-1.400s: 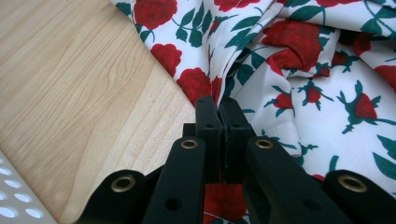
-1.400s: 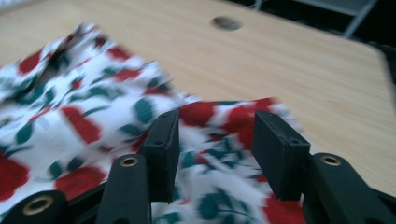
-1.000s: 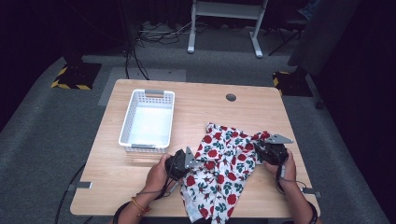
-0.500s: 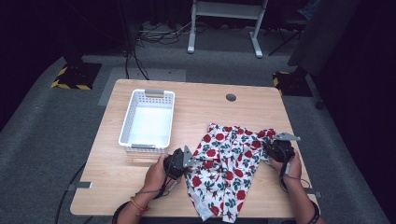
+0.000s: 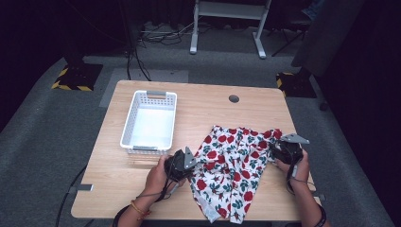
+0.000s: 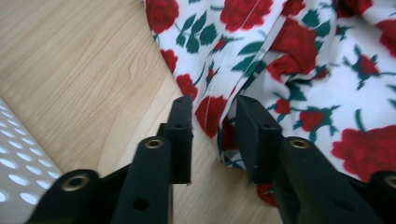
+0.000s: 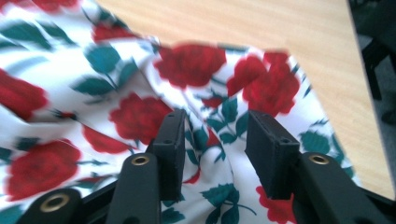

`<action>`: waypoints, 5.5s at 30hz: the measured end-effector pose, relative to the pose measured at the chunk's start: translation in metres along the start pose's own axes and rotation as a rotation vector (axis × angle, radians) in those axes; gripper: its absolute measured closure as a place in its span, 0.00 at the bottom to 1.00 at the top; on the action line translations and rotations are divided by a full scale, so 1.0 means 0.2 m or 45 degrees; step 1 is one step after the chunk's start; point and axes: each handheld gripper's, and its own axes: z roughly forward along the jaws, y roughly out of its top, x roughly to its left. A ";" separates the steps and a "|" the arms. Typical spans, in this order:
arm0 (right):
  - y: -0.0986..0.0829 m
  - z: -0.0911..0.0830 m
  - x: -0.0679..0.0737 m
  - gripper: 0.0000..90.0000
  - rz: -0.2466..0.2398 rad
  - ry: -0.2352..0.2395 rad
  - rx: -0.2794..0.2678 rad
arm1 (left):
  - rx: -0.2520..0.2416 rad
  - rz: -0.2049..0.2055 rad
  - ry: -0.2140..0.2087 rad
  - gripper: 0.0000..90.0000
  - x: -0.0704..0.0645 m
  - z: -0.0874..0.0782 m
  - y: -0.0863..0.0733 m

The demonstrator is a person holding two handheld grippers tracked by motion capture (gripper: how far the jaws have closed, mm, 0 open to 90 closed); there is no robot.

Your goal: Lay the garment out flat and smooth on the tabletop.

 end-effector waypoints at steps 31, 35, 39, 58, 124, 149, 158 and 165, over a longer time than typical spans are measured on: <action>0.02 0.01 0.26 0.60 -0.210 0.220 0.088 | 0.062 -0.087 0.012 0.97 0.05 0.24 0.26; 0.02 0.04 0.19 0.59 -0.134 0.214 0.101 | 0.051 -0.127 0.045 0.97 0.10 0.20 0.23; 0.03 0.06 0.13 0.59 -0.105 0.162 0.099 | 0.030 -0.172 0.094 0.92 0.13 0.16 0.21; 0.05 0.03 0.13 0.57 -0.143 0.125 0.059 | -0.073 0.023 -0.191 0.42 -0.24 0.08 0.23; -0.05 -0.14 0.36 0.51 -0.375 0.349 0.141 | 0.034 0.005 -0.150 0.50 -0.18 0.16 0.09; -0.11 -0.17 0.15 0.48 -0.207 0.211 0.167 | 0.036 -0.066 -0.102 0.48 -0.12 -0.03 -0.13; -0.12 -0.22 0.12 0.48 -0.231 0.228 0.081 | -0.017 -0.024 -0.231 0.39 -0.21 -0.05 -0.08; -0.17 -0.31 0.16 0.43 -0.445 0.331 0.067 | -0.007 0.054 -0.255 0.33 -0.29 0.01 -0.05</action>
